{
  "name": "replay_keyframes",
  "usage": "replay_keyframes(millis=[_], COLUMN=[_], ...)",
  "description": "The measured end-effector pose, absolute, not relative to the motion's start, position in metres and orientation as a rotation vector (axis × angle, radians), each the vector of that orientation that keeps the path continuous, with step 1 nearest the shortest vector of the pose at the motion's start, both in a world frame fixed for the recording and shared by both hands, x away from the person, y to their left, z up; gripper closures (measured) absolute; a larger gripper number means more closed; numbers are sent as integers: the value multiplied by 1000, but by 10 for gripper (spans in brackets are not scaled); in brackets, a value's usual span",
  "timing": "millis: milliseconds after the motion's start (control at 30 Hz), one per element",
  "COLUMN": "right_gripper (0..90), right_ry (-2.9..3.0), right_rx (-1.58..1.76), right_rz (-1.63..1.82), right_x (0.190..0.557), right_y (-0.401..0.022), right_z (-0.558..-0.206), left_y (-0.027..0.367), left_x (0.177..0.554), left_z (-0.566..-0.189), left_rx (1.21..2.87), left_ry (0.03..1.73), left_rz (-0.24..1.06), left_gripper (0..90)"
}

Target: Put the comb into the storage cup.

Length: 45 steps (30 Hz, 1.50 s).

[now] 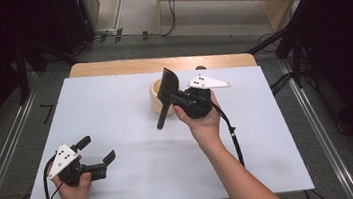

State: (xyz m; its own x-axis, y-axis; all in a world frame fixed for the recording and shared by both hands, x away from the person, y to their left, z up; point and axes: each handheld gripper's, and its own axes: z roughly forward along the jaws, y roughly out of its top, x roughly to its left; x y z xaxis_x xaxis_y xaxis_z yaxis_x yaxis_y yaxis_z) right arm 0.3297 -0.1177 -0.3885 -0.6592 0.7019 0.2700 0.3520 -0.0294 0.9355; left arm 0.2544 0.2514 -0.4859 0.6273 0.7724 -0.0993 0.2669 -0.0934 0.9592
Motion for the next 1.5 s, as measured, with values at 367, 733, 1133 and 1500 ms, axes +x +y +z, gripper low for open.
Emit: replay_keyframes(millis=[367, 733, 1133, 1500], right_gripper=[835, 835, 835, 836], right_ry=[1946, 1921, 1901, 1880], right_rx=[1103, 1096, 1104, 1097], right_rz=[1733, 1734, 1743, 1740], right_x=[335, 342, 350, 358], right_y=[-123, -127, -130, -133], right_z=[-381, -374, -372, -365], left_y=[276, 298, 313, 317], left_x=[244, 234, 229, 229], left_z=[-485, -485, -484, -487], left_rx=[1652, 1639, 1616, 1609], left_ry=[908, 942, 970, 977], left_rz=[560, 584, 598, 591], left_gripper=[0, 0, 0, 0])
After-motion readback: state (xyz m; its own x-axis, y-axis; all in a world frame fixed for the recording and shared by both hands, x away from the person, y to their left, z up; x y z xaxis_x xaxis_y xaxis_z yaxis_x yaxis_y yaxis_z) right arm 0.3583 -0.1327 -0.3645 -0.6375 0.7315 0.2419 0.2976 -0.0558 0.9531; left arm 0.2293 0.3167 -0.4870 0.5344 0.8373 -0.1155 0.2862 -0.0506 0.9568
